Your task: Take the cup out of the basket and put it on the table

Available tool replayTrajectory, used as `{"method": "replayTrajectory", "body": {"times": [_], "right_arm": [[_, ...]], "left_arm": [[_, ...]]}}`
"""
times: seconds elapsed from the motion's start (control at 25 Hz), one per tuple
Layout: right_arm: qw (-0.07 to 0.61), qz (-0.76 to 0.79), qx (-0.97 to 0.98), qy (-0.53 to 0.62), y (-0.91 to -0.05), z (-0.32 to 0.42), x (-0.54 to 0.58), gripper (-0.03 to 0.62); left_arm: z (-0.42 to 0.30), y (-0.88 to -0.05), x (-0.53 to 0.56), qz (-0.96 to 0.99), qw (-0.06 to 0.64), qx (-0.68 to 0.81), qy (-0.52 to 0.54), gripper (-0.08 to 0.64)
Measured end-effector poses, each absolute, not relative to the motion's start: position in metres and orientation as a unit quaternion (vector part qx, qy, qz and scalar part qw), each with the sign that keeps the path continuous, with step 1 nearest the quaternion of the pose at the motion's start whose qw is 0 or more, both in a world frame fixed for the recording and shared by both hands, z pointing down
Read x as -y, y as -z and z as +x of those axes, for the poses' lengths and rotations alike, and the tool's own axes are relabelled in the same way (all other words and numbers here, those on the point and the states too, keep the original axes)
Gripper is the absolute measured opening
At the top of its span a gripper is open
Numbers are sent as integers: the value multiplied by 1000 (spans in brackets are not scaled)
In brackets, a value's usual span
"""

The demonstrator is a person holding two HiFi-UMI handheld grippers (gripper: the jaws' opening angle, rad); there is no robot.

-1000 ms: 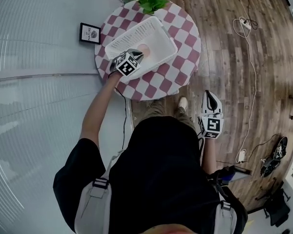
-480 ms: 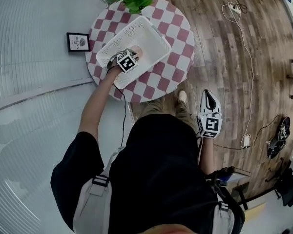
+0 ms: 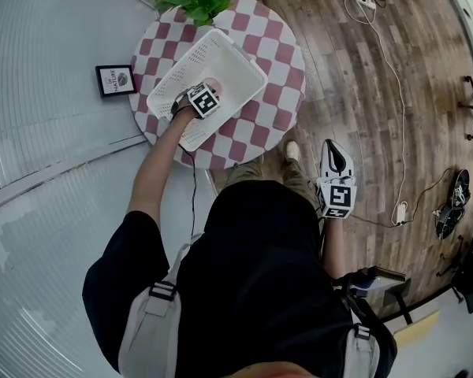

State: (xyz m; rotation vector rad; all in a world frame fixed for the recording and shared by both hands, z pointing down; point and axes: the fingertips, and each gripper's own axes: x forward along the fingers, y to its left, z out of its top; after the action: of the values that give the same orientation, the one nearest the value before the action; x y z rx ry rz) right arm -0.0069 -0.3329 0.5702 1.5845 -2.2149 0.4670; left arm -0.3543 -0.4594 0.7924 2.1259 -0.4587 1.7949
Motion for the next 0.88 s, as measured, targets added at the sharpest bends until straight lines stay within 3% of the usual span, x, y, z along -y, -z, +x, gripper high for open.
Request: {"method": "replayTrajectory", "body": {"times": [0.88], "right_arm": [[182,558,791,-171,-572,-1,342,12]], "left_arm": [[-356,-792,461,734,145,186,-637,25]]}}
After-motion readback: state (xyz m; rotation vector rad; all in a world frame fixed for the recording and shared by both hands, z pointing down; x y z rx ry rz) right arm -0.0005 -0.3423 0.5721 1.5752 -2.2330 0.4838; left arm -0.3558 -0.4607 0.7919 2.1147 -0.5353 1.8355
